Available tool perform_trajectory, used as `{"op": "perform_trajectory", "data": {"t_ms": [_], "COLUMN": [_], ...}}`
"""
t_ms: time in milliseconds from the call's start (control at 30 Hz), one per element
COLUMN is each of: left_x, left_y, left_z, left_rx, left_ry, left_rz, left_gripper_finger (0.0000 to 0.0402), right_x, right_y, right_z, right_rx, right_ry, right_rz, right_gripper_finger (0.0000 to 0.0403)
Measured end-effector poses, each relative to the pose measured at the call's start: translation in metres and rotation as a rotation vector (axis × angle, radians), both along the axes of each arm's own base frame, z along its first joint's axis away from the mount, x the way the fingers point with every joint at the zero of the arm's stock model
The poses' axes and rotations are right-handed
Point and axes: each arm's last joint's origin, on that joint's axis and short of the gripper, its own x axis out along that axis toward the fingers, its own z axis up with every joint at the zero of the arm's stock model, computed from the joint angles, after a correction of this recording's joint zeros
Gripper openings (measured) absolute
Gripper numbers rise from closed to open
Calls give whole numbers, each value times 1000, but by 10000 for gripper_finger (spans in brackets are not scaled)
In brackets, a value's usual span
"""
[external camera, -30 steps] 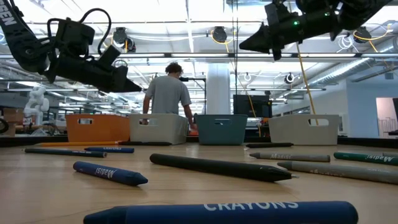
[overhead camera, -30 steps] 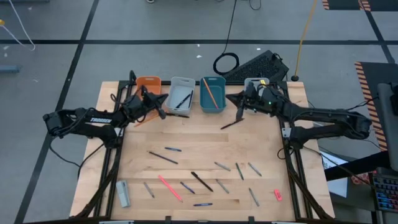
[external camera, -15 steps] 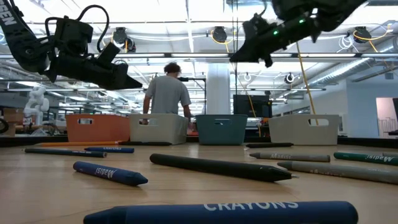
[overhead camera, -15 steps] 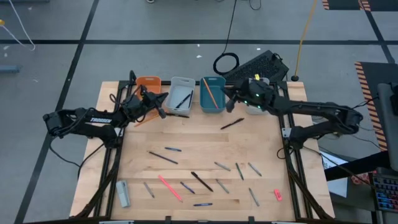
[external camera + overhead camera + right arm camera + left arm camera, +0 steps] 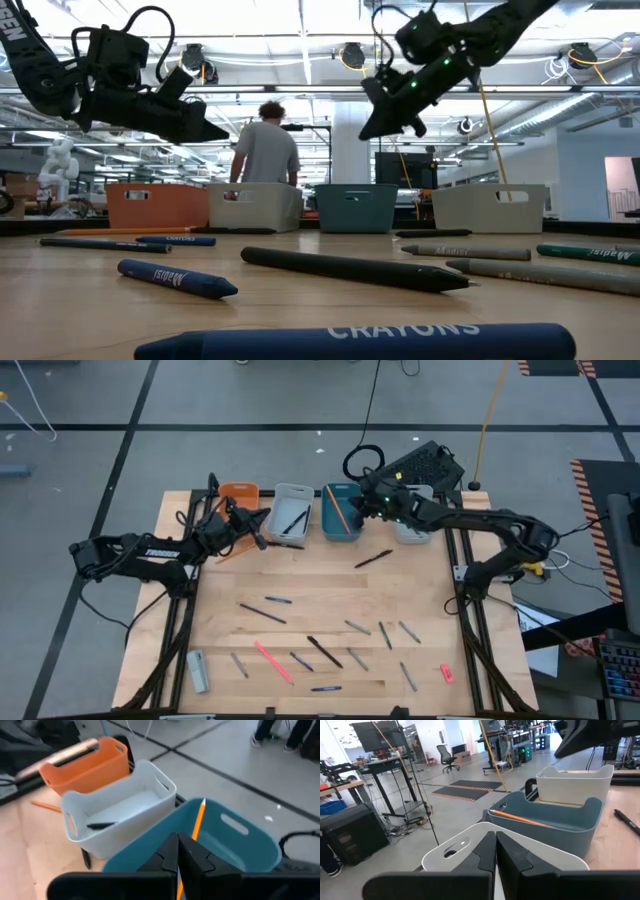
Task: Sort crayons/erasers/pens/pencils in bins
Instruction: Remove the orange pencil from the blue bin
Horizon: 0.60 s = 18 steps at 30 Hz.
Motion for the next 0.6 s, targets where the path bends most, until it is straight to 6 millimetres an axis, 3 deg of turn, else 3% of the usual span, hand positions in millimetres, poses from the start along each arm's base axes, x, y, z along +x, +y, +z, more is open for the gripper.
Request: {"op": "perform_trajectory", "data": {"t_ms": [333, 600], "left_x": [0, 0], "left_y": [-1, -1], "left_z": [0, 0], "left_rx": [1, 2], "left_ry": [1, 3], "left_rz": [-25, -25], "left_gripper_finger": [17, 17], "right_x": [27, 29], "right_y": [-22, -40], "right_z": [-18, -43], "right_rx": [65, 146], "right_ry": [100, 133], "right_rz": [-19, -87], "right_gripper_finger": [8, 76]}}
